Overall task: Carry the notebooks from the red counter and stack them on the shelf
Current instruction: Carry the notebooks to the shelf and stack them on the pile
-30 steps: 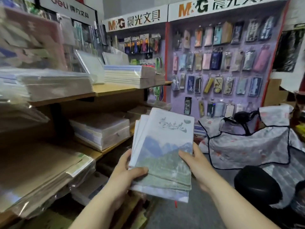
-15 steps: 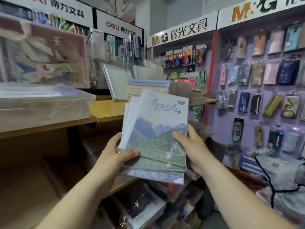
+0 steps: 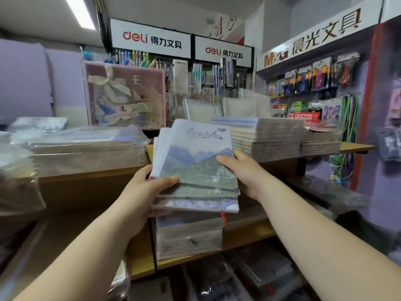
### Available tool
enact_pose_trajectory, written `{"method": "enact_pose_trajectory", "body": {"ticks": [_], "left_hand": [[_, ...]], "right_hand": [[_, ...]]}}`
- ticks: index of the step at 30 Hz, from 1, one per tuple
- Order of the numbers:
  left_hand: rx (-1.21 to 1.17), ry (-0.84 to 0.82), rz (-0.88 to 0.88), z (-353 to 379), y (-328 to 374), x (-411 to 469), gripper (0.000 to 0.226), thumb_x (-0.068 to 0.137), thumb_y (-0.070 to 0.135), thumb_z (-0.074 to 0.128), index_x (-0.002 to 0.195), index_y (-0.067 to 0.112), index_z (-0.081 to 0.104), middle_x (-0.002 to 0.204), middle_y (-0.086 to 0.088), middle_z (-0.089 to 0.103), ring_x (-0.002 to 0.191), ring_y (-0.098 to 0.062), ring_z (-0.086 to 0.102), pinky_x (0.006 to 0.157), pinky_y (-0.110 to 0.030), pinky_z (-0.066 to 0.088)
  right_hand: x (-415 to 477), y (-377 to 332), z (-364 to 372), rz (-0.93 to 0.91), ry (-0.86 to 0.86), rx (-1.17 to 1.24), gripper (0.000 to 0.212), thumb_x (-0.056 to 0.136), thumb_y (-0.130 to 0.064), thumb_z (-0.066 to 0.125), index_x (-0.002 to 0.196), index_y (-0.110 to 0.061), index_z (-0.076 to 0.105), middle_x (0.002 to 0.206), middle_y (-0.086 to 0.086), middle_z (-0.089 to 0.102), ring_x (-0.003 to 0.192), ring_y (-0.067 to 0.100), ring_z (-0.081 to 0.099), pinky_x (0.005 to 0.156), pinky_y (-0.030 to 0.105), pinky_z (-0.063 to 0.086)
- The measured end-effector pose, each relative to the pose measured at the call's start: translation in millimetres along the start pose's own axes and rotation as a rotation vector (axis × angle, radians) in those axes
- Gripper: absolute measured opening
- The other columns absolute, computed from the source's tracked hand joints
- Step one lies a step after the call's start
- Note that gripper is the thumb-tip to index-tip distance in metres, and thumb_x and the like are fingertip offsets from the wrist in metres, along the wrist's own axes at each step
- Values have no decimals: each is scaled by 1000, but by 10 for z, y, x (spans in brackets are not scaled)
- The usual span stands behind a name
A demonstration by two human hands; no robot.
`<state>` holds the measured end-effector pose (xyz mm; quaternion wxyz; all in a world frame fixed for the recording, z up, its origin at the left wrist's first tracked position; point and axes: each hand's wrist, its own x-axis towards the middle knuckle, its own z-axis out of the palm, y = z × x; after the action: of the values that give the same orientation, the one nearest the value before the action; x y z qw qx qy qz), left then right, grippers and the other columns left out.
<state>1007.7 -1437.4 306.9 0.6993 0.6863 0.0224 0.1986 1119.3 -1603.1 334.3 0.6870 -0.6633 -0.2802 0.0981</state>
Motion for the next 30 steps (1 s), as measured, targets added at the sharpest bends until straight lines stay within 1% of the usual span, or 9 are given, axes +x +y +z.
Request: {"method": "enact_pose_trajectory", "body": {"ticks": [6,10,14,16,20,22,24,27,30], "left_hand": [[-30,47,-71,124,28,37,2,84,20,57,84,22,58,83,0,62,72,-14,59,48,-23,51],[-69,17,-73,152,33,105,3,85,20,54,86,22,57,85,0,62,75,-13,60,50,-24,53],[-105,-87,5,75,32,196,32,74,18,66,103,28,56,90,7,67,77,-8,66,55,-21,53],[-78,-137,61,59,13,199,50,62,10,73,92,44,52,84,17,70,75,-3,70,58,-22,56],[273,34,253,84,-84,250,68,72,15,73,109,50,28,94,30,51,81,5,57,59,-5,51],[395,112,339,53,-114,316,76,68,29,76,128,38,31,110,23,54,95,7,54,82,-7,48],[514,148,362,38,-141,371,88,58,47,74,135,31,33,125,12,52,116,-3,49,105,-29,42],[730,332,391,66,-161,423,90,66,41,72,141,28,23,136,2,36,134,-17,25,111,-35,25],[855,403,524,89,-176,470,88,69,34,72,142,22,24,147,-3,30,135,-17,24,111,-30,21]], "right_hand": [[142,-55,-1,55,-18,-3,14,90,-13,49,79,-18,56,77,1,61,66,14,58,57,25,48],[220,-23,-21,56,4,6,17,90,-9,49,77,-18,57,76,3,62,66,16,58,59,26,50],[379,-58,-52,131,17,4,17,90,-10,49,75,-15,57,49,-1,67,44,10,62,45,19,51],[435,-114,-51,167,26,1,11,89,-12,50,83,-11,59,42,-2,65,39,9,61,40,13,48],[531,-201,-28,204,95,-159,32,88,-19,54,118,-7,53,95,5,52,86,17,49,56,15,44],[591,-207,-14,206,84,-182,40,87,-19,55,123,-1,54,87,6,55,74,18,50,40,12,44],[643,-204,-9,200,68,-206,39,88,-18,54,123,0,53,89,9,59,63,12,47,33,10,41],[715,-183,-26,179,71,-295,43,90,-22,50,129,-4,48,110,5,50,74,14,46,63,17,41],[745,-142,-100,34,136,-457,54,90,-34,48,137,-8,39,139,7,46,107,21,49,91,30,37]]}}
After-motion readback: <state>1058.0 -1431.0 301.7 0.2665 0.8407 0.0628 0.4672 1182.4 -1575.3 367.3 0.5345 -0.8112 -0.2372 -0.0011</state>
